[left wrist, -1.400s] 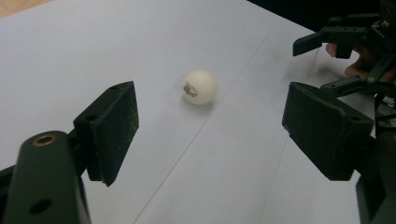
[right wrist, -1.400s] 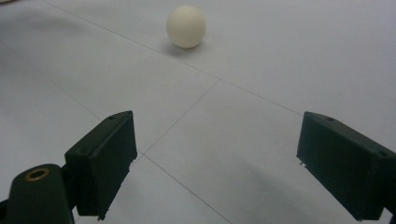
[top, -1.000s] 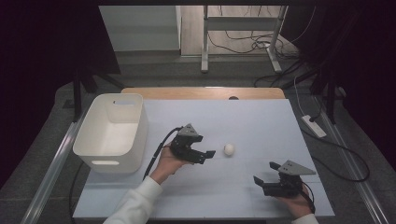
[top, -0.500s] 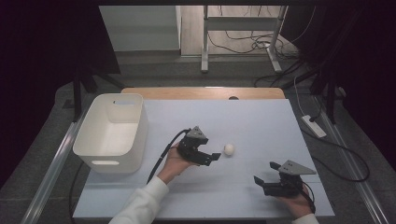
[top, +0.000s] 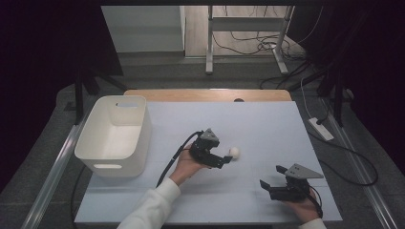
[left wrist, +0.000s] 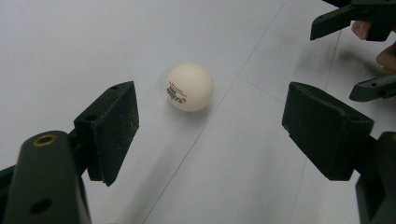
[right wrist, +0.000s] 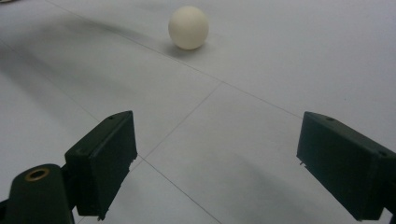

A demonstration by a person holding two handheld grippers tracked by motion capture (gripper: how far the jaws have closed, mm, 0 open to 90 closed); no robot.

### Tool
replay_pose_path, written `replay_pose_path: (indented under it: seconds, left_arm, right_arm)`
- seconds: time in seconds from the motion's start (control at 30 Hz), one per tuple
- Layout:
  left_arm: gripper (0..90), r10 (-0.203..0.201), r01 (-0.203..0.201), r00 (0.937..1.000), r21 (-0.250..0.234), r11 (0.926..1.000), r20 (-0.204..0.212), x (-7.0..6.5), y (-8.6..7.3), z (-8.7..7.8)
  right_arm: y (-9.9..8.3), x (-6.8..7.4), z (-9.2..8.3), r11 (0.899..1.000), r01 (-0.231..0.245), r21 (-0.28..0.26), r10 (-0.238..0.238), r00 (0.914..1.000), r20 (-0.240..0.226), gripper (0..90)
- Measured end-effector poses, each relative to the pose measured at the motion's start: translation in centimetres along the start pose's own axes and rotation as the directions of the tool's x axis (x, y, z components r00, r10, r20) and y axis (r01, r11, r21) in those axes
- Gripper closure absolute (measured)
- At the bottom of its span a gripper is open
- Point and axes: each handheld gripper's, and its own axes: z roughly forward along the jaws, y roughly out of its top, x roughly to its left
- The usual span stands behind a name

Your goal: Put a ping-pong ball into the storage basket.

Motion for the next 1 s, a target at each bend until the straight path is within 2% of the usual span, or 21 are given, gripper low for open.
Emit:
replay_pose_path:
  seconds: [0.67, 1.0]
  left_arm:
    - [19.1, -0.011, 0.011, 0.9999, 0.033, 0.9994, -0.006, 0.2, 0.2, 1.7]
    - [19.1, -0.002, 0.003, 1.0, 0.056, 0.9984, -0.007, 0.3, 0.5, 2.7]
  right_arm:
    - [-0.1, 0.0, 0.1, 1.0, 0.002, 0.015, -0.002, 1.0, 0.004, 12.0]
    - [-0.1, 0.0, 0.1, 1.0, 0.003, 0.017, -0.003, 1.0, 0.002, 12.0]
